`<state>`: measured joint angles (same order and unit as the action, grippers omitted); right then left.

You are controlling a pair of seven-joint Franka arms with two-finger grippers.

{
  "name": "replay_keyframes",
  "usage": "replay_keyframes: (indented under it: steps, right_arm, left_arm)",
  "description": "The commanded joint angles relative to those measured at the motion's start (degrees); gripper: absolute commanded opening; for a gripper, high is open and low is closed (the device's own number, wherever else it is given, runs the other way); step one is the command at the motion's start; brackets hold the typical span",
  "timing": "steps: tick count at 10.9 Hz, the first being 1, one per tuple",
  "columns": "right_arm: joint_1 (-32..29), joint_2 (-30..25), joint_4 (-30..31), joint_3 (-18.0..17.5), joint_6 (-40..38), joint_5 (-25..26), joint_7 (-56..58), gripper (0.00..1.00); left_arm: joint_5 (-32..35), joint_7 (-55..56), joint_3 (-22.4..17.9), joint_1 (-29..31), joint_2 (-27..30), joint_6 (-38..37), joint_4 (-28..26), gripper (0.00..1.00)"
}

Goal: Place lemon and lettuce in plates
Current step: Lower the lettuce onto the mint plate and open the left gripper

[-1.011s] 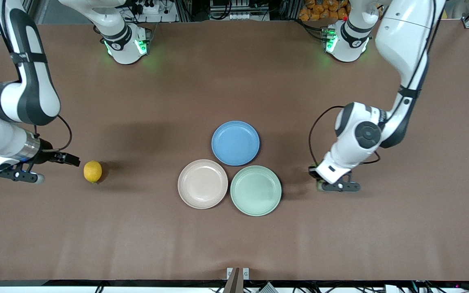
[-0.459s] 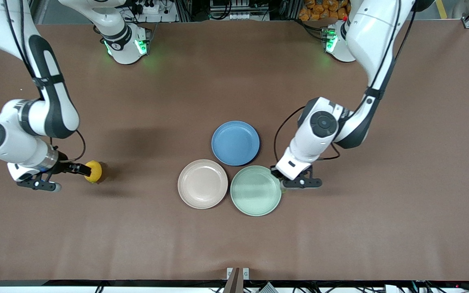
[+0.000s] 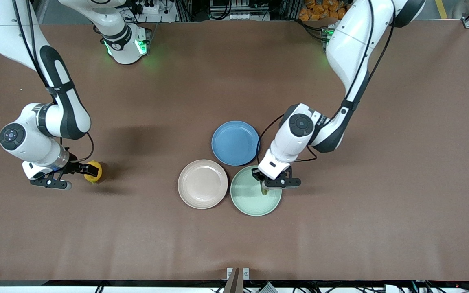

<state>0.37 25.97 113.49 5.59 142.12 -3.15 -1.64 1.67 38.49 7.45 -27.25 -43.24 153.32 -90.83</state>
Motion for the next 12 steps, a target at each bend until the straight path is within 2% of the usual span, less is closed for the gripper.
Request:
replay_keyframes:
  steps: [1, 4, 7, 9, 10, 12]
  right_arm:
    - [-0.55, 2.32, 0.42, -0.41, 3.33, -3.17, 2.42, 1.00]
    - [-0.81, 3.91, 0.33, -0.41, 4.22, -8.09, 7.24, 1.00]
    - [-1.87, 5.41, 0.33, -0.32, 6.59, -8.28, 10.77, 1.00]
    - [-1.96, 5.84, 0.25, -0.32, 6.68, -8.28, 11.13, 1.00]
    - [-1.87, 6.11, 0.33, -0.32, 6.94, -8.28, 11.13, 1.00]
    - [-1.87, 6.46, 0.42, -0.32, 7.65, -8.28, 11.13, 1.00]
  left_arm:
    - [1.15, 1.85, -1.12, -0.88, -1.40, 0.58, 1.71, 0.99]
    - [1.15, 1.85, -2.08, -0.88, -0.09, 0.49, 1.80, 1.00]
    - [1.15, 1.85, -2.61, -0.27, 3.77, 0.41, 1.80, 1.00]
    - [1.32, 2.03, -6.02, -0.53, 7.36, -0.12, 1.01, 1.00]
    - [1.32, 1.85, -6.39, -0.01, 9.39, -2.47, 0.84, 1.00]
    - [2.37, 1.50, -8.75, 0.52, 14.48, -12.64, 0.83, 1.00]
